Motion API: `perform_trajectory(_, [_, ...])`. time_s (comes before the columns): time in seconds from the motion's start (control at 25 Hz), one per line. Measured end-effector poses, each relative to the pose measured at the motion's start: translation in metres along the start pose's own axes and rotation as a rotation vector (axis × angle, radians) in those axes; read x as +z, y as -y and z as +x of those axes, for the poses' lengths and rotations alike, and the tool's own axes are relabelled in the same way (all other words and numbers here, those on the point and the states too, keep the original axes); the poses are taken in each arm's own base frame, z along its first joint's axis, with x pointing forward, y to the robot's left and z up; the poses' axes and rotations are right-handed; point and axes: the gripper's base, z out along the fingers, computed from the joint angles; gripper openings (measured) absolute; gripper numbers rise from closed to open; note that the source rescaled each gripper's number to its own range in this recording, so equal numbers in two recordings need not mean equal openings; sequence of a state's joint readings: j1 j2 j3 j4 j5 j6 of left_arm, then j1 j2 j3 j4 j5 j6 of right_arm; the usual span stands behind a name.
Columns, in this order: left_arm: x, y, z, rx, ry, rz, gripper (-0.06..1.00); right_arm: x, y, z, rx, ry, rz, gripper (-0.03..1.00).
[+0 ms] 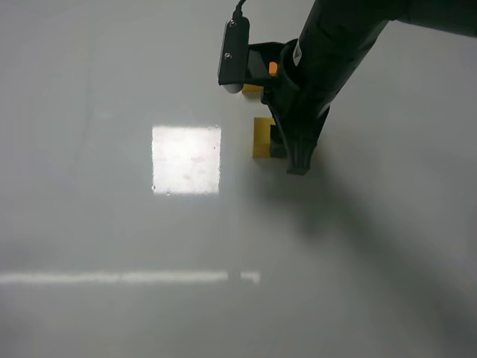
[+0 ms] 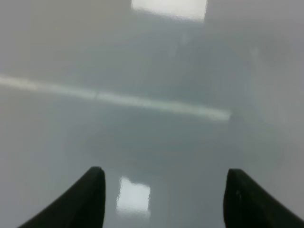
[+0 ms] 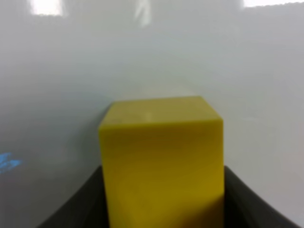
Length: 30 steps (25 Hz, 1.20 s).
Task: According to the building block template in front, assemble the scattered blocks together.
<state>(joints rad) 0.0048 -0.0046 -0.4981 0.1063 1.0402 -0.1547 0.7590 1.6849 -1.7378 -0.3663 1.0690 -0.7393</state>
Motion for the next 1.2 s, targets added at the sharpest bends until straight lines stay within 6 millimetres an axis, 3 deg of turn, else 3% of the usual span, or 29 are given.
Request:
perform_trajectory(0.28, [0.0,0.0,0.0,0.0,0.0,0.0,0.36,0.0,0.0,0.0,-0.006,0.001,-0.001,0.01])
perform_trajectory(0.36, [0.0,0.0,0.0,0.0,0.0,0.0,0.36,0.0,0.0,0.0,-0.007,0.001,-0.001,0.06])
perform_trajectory(0.52, [0.0,0.0,0.0,0.0,0.0,0.0,0.36,0.0,-0.001,-0.001,0.002,0.016,-0.01,0.59])
perform_trajectory(0.6, [0.0,0.0,0.0,0.0,0.0,0.0,0.36,0.0,-0.001,-0.002,0.004,0.02,-0.01,0.73])
perform_trajectory(0.68, [0.0,0.0,0.0,0.0,0.0,0.0,0.36,-0.002,-0.001,-0.002,0.011,0.033,-0.011,0.78])
perform_trajectory(0.8, [0.0,0.0,0.0,-0.001,0.0,0.0,0.36,-0.012,0.0,-0.004,0.038,0.066,-0.009,0.8])
perform_trajectory(1.2, [0.0,0.0,0.0,0.0,0.0,0.0,0.36,-0.081,0.017,0.004,0.324,0.248,0.065,0.8])
